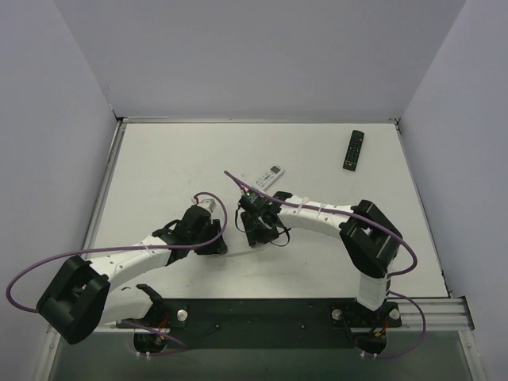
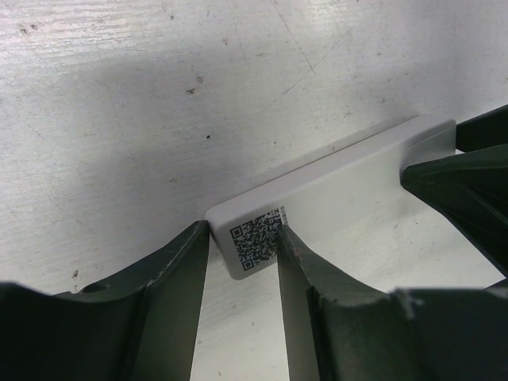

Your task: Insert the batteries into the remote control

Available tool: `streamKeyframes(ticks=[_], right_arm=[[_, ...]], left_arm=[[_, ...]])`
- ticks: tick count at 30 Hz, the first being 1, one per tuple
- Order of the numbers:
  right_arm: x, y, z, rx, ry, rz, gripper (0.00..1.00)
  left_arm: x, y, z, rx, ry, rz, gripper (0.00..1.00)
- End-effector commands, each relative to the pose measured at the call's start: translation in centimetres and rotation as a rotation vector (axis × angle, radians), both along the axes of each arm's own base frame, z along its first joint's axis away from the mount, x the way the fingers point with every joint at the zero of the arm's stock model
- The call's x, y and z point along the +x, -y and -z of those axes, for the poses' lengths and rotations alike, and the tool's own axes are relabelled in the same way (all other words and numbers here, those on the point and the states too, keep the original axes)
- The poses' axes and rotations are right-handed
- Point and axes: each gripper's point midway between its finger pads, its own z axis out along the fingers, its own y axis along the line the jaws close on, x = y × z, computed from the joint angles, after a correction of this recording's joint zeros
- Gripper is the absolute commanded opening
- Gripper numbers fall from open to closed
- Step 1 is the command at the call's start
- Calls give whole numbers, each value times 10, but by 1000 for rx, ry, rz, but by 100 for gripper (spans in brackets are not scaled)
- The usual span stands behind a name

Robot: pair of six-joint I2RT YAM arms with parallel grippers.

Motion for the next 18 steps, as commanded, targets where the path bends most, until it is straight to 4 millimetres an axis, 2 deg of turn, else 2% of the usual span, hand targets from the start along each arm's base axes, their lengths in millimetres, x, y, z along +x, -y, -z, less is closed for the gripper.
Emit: streamKeyframes(ticks=[1, 4, 6, 9, 10, 12, 13, 14, 15, 17, 18], right_arm=[[-29, -38, 13, 88, -105, -109, 41], [-27, -32, 12, 79, -89, -93, 46], [-15, -24, 8, 71, -45, -58, 48], [2, -12, -12, 77, 47, -28, 54], [12, -8, -26, 94, 89, -15, 59], [24, 1, -40, 93, 149, -6, 65], [35, 9, -54, 105, 193, 23, 69], [43, 17, -60, 99, 224, 51, 71], [50, 24, -73, 118, 255, 74, 73], [70, 49, -86, 119, 300, 156, 75], [75, 60, -91, 119, 312, 182, 76]], left_arm=[[5, 32, -20, -148, 38, 72, 48], [8, 31, -21, -140, 49, 62, 48], [9, 26, -20, -124, 45, 46, 50], [16, 16, -21, -97, 56, 4, 54], [20, 13, -26, -98, 75, -13, 56], [26, 7, -30, -89, 94, -39, 61], [34, 2, -37, -86, 125, -70, 63], [38, -2, -41, -76, 138, -79, 64], [42, -7, -45, -71, 151, -95, 70], [56, -22, -60, -49, 194, -150, 78], [61, -28, -66, -43, 209, -169, 81]])
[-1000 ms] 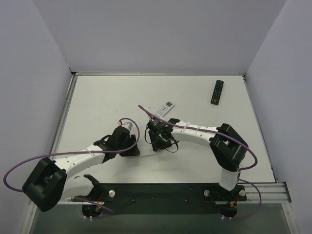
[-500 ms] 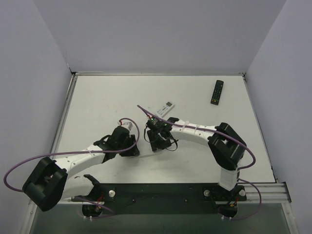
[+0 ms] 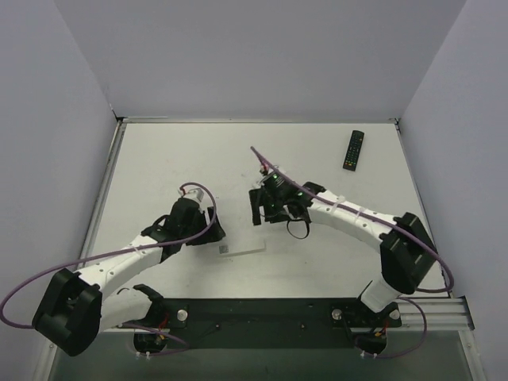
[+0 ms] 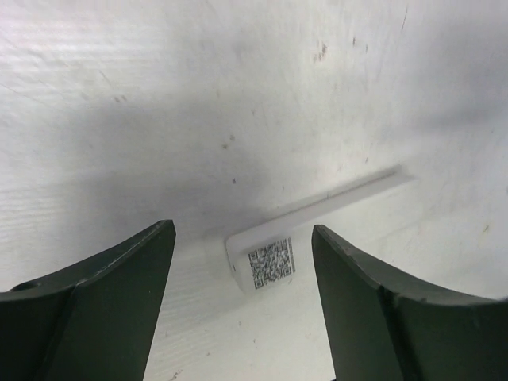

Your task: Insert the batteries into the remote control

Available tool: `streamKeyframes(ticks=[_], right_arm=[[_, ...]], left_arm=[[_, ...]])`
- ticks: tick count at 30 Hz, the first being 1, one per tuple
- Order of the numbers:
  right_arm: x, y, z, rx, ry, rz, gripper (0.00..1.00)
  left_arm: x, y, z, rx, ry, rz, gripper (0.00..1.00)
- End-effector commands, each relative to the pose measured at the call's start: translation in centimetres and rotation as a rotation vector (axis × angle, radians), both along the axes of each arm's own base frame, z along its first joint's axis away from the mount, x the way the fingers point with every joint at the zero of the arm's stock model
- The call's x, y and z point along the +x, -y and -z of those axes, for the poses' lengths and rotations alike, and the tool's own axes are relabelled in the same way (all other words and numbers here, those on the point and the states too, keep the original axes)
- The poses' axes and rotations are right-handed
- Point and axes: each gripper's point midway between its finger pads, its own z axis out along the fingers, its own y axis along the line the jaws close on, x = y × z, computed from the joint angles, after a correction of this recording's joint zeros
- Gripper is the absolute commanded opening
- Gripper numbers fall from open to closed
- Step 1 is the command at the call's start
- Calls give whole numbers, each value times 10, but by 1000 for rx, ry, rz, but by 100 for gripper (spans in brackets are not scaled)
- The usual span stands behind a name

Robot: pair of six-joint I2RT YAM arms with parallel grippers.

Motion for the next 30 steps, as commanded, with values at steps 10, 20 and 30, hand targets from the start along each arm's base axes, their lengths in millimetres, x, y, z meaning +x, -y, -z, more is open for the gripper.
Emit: streamKeyframes(ticks=[10, 20, 30], right_arm=[[66, 223, -135, 59, 398, 608, 100], [27, 313, -206, -23, 695, 860, 100], [25, 315, -221, 7, 764, 874, 100]], left_arm=[[52, -123, -201, 53, 531, -543, 97], [-23, -202, -338, -56, 1039, -808, 97], [-57, -219, -388, 29, 1245, -762, 97]])
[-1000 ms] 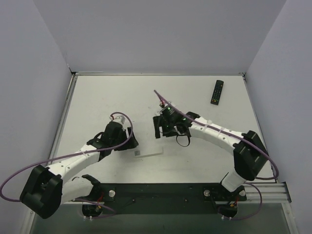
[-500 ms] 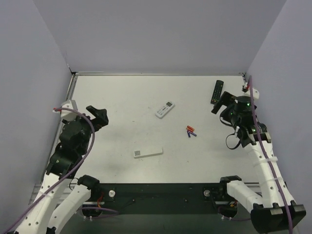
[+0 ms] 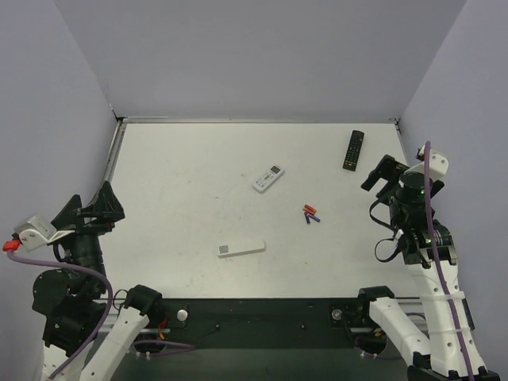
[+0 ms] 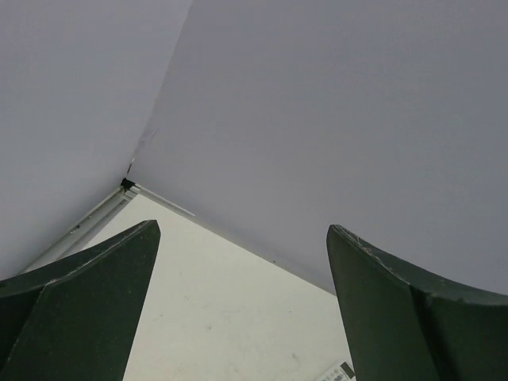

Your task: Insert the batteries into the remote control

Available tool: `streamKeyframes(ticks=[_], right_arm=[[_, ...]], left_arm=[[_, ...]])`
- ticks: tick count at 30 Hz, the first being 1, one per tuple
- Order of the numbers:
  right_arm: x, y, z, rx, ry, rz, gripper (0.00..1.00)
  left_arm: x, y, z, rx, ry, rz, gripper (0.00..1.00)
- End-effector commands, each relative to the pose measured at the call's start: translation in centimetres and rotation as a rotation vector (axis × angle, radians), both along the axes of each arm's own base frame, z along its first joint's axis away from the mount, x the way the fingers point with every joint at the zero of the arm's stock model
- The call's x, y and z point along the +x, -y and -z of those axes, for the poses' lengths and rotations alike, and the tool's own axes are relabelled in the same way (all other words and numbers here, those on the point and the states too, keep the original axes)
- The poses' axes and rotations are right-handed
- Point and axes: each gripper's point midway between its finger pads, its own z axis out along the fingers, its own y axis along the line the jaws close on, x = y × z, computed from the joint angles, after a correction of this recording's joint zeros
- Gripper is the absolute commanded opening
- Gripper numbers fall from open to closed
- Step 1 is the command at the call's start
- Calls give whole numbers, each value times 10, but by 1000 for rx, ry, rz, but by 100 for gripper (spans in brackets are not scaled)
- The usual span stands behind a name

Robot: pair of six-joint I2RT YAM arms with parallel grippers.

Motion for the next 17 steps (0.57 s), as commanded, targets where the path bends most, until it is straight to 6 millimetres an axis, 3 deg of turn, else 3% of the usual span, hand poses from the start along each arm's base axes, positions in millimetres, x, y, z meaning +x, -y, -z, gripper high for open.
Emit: streamKeyframes(ticks=[1, 6, 17], right_arm=[[2, 3, -4, 2, 28, 25, 100], [2, 1, 1, 37, 31, 29, 100], [-8, 7, 4, 25, 46, 47, 100]], left_arm=[[3, 2, -22, 110, 8, -11, 97], [15, 22, -33, 155, 32, 68, 97], [52, 53, -8, 170, -65, 171, 97]])
